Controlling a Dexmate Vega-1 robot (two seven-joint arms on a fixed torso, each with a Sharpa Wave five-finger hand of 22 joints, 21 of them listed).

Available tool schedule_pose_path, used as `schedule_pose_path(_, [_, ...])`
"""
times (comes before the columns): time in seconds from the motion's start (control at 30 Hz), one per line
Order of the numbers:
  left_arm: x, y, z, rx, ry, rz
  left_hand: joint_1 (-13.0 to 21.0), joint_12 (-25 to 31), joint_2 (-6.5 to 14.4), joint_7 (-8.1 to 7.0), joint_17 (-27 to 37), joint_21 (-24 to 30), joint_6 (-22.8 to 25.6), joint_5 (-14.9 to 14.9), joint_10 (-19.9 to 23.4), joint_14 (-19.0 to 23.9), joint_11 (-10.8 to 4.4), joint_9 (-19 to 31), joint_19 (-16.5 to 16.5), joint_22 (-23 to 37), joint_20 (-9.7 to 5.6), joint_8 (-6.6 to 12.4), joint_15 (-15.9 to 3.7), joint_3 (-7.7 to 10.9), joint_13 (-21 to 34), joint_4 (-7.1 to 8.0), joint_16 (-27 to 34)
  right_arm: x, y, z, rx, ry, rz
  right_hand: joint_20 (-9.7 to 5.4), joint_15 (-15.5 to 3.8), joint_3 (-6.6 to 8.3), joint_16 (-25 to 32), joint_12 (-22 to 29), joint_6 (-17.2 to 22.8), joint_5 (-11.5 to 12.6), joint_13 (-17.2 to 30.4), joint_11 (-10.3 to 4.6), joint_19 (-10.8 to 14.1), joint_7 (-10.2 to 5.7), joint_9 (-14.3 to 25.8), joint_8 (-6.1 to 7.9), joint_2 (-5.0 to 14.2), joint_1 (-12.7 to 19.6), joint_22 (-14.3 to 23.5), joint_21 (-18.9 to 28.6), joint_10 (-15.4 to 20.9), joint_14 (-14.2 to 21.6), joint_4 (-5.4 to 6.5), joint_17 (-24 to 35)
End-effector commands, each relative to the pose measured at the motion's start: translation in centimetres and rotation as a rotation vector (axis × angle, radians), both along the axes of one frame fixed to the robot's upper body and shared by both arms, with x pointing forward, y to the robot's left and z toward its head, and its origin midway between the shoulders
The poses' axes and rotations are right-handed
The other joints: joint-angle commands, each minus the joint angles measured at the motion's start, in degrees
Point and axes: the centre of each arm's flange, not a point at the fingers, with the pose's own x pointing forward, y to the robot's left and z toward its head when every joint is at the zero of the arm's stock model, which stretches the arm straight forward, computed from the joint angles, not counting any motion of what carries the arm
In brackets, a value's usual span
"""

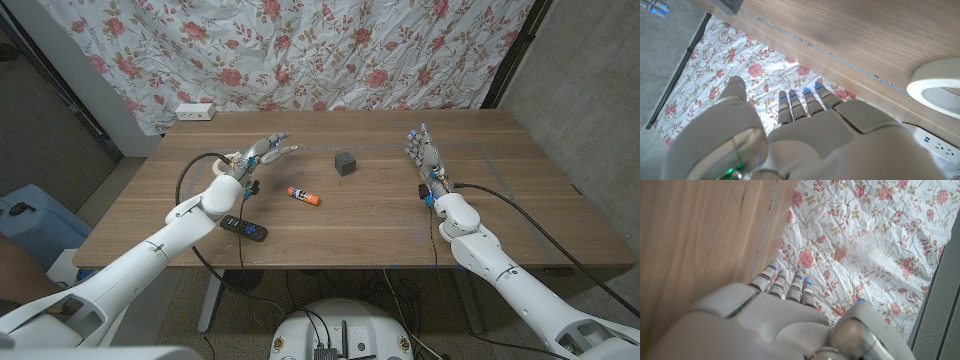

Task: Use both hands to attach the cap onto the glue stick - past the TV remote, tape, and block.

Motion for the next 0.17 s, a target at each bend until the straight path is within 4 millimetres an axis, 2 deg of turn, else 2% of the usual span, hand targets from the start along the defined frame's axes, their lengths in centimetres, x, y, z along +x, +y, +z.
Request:
schedule_pose_path(0.03, [1.20, -0.50, -1.62, -0.248, -0.026, -0.025, -0.9, 0.0, 1.1, 0.02, 0.1, 0.0, -0.1, 0.4, -0.6, -0.8, 0.41, 0.0, 0.0, 0.0, -0.01, 0.32, -0.78, 0.29, 0.1, 0.80, 0.0, -0.29, 0.14, 0.05, 0.026, 0.005, -0.008, 0.01, 0.00, 0.03, 0.3, 0.3, 0.3, 0.3, 0.1, 0.54, 0.6, -0.01, -0.1, 0.35, -0.16, -0.5, 0.2, 0.2, 0.1, 0.6, 0.32, 0.1])
schedule_pose_path(0.17, [1.45, -1.01, -2.06, -0.296, -0.048, -0.060, -1.9, 0.1, 2.0, 0.14, 0.2, -0.1, -0.3, 0.5, -0.8, -1.0, 0.64, 0.0, -0.1, 0.0, -0.02, 0.30, -0.70, 0.46, 0.2, 1.46, 0.0, -0.71, 0.42, -0.07, 0.022, 0.011, -0.005, -0.05, -0.01, 0.07, 0.3, 0.3, 0.4, 0.4, 0.1, 0.55, 0.6, -0.04, -0.1, 0.41, -0.08, -0.6, 0.2, 0.2, 0.1, 0.7, 0.37, 0.1])
